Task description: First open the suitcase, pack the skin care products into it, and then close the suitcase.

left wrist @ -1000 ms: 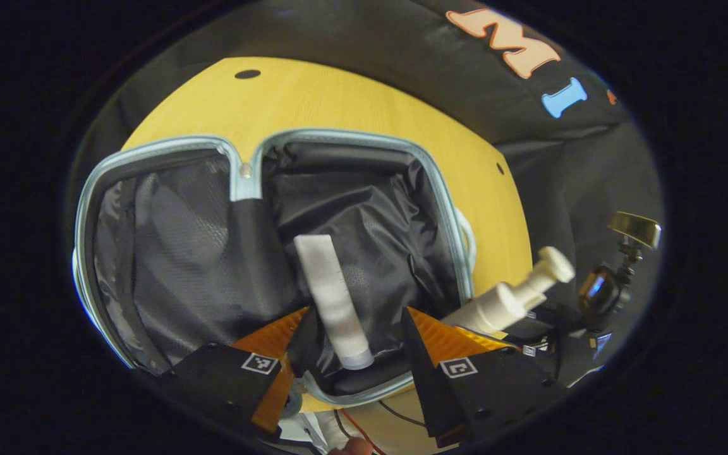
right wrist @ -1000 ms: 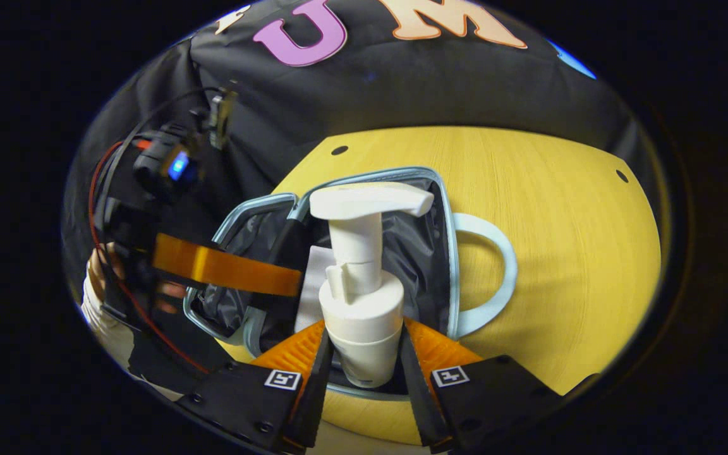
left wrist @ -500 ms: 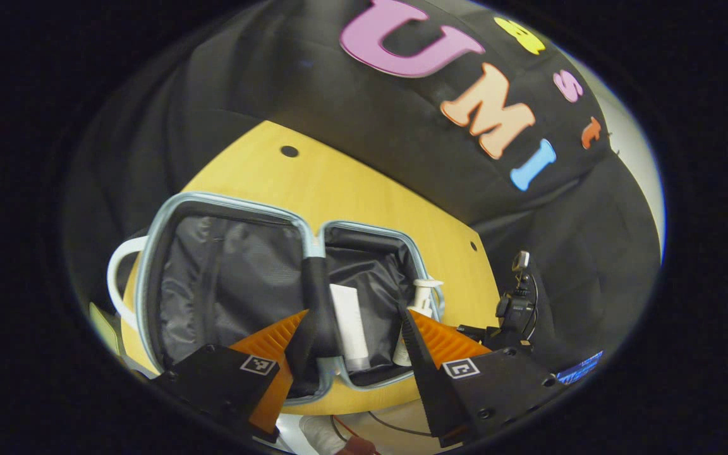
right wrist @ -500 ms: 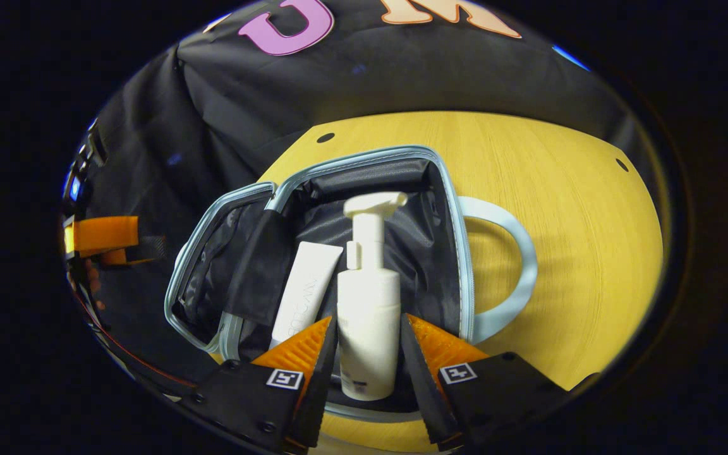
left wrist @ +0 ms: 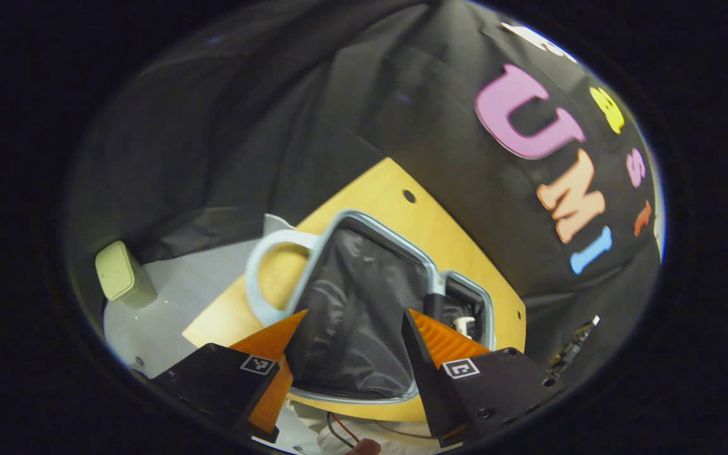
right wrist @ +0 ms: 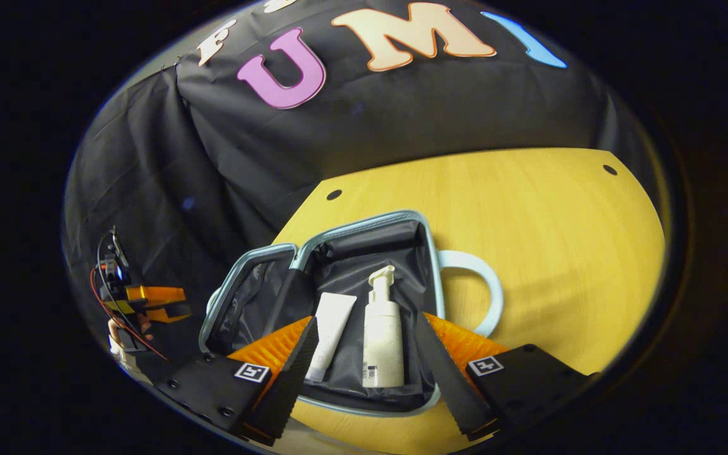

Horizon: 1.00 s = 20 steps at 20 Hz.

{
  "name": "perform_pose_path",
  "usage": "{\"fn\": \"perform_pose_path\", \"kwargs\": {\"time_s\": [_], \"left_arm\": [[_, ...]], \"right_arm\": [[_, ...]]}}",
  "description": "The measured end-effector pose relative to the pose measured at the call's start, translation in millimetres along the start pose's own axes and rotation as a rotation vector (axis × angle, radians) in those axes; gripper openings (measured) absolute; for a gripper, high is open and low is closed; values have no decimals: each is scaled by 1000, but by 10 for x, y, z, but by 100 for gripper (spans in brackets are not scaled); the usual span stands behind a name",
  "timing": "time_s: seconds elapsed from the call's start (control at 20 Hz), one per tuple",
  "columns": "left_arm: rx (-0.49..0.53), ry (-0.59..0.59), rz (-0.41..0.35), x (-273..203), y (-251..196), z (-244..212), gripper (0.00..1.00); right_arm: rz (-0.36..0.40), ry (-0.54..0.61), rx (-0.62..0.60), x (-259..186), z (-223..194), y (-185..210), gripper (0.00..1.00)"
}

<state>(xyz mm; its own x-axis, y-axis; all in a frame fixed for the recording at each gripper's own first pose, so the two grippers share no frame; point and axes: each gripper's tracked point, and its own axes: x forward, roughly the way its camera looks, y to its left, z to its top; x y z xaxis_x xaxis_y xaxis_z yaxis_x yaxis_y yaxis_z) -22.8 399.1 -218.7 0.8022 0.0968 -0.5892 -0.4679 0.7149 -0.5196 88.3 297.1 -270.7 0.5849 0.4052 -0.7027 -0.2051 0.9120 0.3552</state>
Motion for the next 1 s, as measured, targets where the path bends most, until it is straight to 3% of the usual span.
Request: {"fn": "perform_pose_path", "kwargs": {"time_s": [0.15, 0.35, 0.45, 0.5, 0.6, 0.7, 0.8, 0.9, 0.95, 1.0], "left_arm": [[-11, -14, 101, 110, 451, 28, 80], [-121, 5, 88, 383, 642, -16, 80], [-190, 14, 15, 489, 567, -16, 65], [-218, 16, 0, 502, 555, 4, 67], [-236, 5, -31, 584, 595, 13, 51], [-242, 6, -61, 547, 616, 6, 53], [-265, -6, -88, 536, 640, 65, 50], [-304, -13, -80, 590, 759, 95, 37], [-335, -9, -95, 623, 764, 63, 12], [-368, -9, -119, 624, 744, 56, 15]], "right_arm": [[-36, -28, -17, -189, 89, -175, 98], [-50, -45, -15, -336, 88, -248, 98], [-60, -48, -16, -350, 62, -265, 98], [-61, -48, -16, -368, 45, -264, 98], [-64, -46, -15, -393, 10, -252, 98], [-56, -45, -13, -431, 4, -221, 93], [-61, -43, -23, -474, -11, -231, 98], [-73, -39, -31, -503, -26, -259, 98], [-74, -39, -31, -526, -28, -263, 98], [-75, -40, -30, -541, -33, -258, 98]]}}
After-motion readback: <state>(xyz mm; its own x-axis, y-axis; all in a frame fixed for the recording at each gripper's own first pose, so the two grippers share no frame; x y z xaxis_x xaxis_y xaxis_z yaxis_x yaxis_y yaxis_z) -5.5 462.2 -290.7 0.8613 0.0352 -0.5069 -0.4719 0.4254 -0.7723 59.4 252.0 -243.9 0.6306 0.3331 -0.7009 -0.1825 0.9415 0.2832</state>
